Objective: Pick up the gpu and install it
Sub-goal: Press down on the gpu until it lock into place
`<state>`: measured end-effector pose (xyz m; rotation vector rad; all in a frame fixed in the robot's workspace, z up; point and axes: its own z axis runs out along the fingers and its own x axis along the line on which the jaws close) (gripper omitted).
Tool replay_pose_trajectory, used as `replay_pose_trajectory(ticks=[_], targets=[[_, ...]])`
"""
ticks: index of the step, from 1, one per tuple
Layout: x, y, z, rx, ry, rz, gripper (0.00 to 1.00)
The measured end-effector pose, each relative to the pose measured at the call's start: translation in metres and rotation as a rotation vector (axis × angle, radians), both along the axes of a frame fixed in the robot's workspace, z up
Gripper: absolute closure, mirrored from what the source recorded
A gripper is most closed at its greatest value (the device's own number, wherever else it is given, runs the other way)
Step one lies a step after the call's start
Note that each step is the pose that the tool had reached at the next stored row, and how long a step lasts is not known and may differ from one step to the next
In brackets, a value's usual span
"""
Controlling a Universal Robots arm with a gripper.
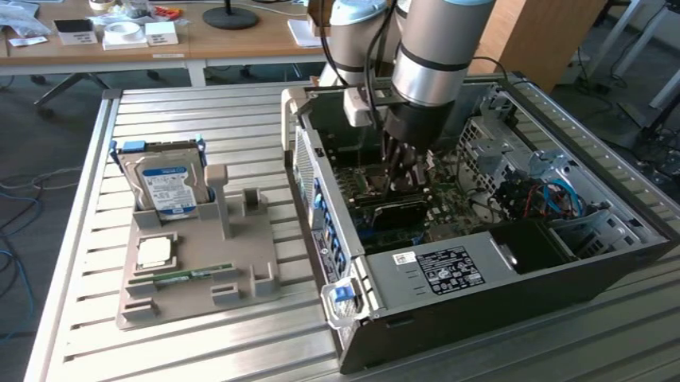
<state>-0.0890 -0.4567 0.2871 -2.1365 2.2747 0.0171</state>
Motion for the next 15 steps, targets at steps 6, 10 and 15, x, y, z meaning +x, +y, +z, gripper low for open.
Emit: replay_pose_trajectory(ticks=[6, 10, 15], targets=[[0.004, 0.0, 0.0109, 0.0001, 0.0008, 0.0, 0.89], [0.006, 0.0, 0.0205, 0.0, 0.001, 0.0, 0.89], [0.008, 0.0, 0.0373, 0.0001, 0.001, 0.0, 0.89]])
